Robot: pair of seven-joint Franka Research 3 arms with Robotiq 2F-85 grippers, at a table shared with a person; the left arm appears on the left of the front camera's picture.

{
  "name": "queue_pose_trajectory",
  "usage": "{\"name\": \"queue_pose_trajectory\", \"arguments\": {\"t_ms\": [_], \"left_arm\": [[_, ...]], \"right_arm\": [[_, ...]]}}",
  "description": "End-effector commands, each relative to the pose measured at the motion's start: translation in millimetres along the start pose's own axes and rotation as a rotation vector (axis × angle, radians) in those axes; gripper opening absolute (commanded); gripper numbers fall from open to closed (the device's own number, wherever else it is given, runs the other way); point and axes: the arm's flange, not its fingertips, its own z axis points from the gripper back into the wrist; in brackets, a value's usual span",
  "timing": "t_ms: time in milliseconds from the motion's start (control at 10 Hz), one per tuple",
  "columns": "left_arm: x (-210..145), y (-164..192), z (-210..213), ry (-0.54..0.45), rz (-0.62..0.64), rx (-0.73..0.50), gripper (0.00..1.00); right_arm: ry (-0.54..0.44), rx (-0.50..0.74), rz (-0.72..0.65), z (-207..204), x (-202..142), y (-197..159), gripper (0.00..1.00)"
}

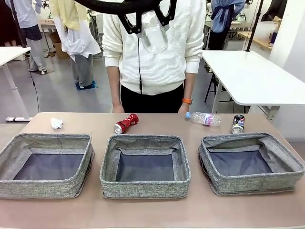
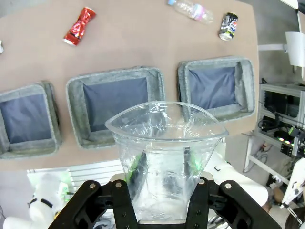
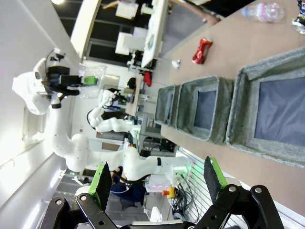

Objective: Sort the waste into the appropriate baskets.
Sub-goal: Place the picked waste into the Fabric basket indicated by the person.

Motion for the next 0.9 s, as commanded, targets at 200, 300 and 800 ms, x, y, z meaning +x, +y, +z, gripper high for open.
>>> {"name": "queue_pose_trajectory", "arguments": {"t_ms": [200, 300, 800], "left_arm": [[-6.8, 9.8, -1.1, -0.002, -0.015, -0.020, 0.41], [-6.8, 9.8, -1.1, -0.002, -0.015, -0.020, 0.41], [-6.8, 9.8, -1.1, -0.002, -0.015, -0.020, 0.41]], "right_arm": [[0.000, 0.009, 0.025, 0.6, 0.9, 0.5, 1.00], [0.000, 0.009, 0.025, 0.6, 0.9, 0.5, 1.00], [0.000, 0.009, 0.025, 0.6, 0.9, 0.5, 1.00]]}}
